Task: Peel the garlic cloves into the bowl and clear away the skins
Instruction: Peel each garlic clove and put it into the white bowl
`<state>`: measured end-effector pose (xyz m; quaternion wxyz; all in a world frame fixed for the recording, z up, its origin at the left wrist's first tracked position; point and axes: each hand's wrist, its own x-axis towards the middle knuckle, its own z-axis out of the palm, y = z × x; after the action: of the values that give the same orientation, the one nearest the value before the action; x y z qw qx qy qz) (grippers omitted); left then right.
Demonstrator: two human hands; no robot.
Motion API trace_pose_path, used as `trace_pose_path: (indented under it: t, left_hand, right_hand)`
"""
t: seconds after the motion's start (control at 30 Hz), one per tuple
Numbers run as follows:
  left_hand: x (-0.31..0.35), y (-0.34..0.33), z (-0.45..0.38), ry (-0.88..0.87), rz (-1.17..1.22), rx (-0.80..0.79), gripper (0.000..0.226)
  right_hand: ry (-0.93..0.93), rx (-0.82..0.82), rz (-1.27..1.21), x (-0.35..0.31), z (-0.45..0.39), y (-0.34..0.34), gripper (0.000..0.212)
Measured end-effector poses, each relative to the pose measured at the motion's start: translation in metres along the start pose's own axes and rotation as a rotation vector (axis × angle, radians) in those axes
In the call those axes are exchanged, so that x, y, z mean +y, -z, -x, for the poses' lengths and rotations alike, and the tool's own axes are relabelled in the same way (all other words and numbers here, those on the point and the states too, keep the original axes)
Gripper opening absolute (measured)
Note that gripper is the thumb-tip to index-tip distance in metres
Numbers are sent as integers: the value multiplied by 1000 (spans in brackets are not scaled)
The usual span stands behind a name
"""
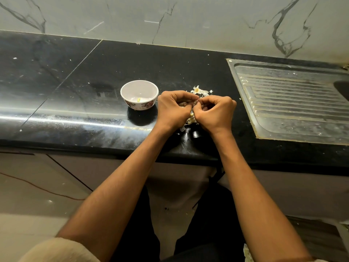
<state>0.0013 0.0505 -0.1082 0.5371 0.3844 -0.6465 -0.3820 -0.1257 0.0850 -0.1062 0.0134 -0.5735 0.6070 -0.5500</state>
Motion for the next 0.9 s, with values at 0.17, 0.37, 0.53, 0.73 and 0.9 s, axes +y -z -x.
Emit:
trace_pose_path:
  t: [0.17, 0.37, 0.53, 0.73, 0.9]
  left_hand:
    - [-3, 0, -1, 39, 61, 1, 21]
    - [0, 3, -2, 95, 193, -45, 22]
    - [-3, 3, -4, 121, 244, -79, 19]
    - [-5, 3, -6, 126, 247, -106, 18]
    - [-10, 3, -8, 120, 200, -110, 13]
  right_hand:
    - [-98, -2, -110, 3, -1, -2, 6]
    - [-229, -49, -268, 3, -4, -2, 5]
    - [-280, -62, -401, -2, -4, 1, 18]
    - [-349, -76, -490, -2, -5, 3, 9]
    - [-351, -56, -442, 4, -6, 0, 9]
